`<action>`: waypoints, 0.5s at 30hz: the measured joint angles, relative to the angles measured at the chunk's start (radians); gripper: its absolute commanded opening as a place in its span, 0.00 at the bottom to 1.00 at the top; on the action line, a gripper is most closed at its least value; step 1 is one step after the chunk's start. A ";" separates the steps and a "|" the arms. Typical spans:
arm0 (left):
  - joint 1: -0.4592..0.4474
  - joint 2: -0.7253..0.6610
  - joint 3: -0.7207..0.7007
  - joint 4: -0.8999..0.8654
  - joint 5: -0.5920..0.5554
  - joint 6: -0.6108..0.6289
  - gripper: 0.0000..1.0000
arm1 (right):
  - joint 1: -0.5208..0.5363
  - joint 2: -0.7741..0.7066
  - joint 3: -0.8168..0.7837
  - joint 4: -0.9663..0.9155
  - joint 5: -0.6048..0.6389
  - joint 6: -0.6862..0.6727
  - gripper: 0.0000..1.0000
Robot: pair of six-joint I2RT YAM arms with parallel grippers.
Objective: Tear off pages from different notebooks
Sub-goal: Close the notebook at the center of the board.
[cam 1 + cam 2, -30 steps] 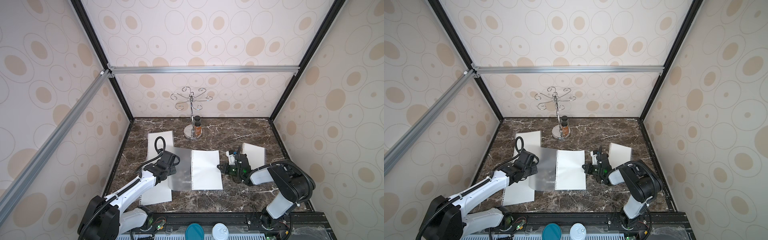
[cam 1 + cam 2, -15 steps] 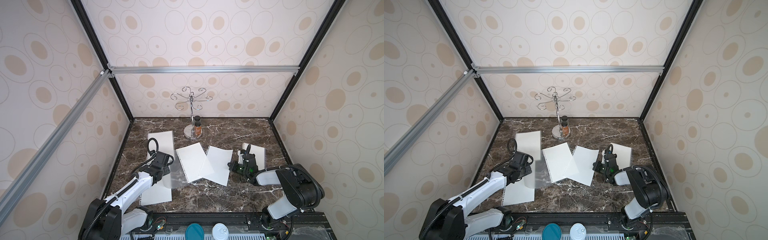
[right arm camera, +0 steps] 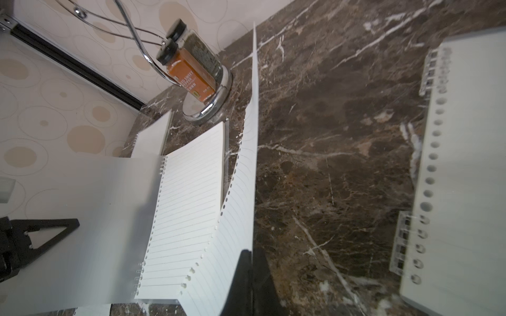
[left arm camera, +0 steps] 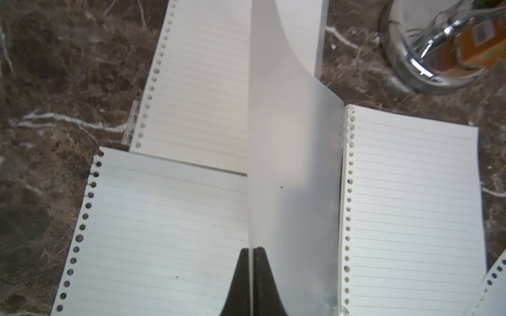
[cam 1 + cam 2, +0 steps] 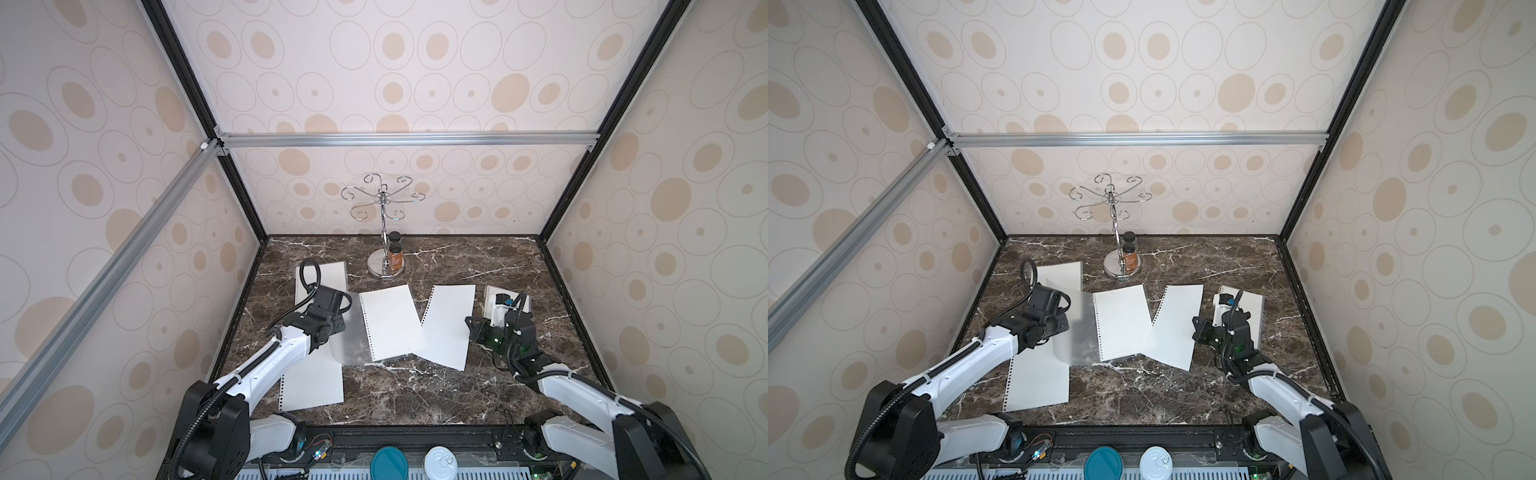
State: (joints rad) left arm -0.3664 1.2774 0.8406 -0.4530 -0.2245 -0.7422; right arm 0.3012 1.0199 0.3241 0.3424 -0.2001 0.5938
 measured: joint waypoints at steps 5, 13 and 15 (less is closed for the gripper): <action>0.000 0.108 0.166 0.003 0.025 0.004 0.00 | -0.001 -0.138 0.000 -0.110 0.013 -0.015 0.00; 0.005 0.338 0.496 -0.098 -0.089 0.034 0.00 | -0.002 -0.183 0.000 -0.203 0.008 -0.015 0.00; 0.010 0.380 0.557 -0.127 -0.113 0.043 0.00 | -0.002 -0.183 -0.001 -0.204 0.001 -0.014 0.00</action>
State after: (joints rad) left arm -0.3569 1.6573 1.3972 -0.5804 -0.3370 -0.6987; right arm 0.2996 0.8371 0.3233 0.1379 -0.1993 0.5793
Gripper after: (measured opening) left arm 0.047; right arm 0.042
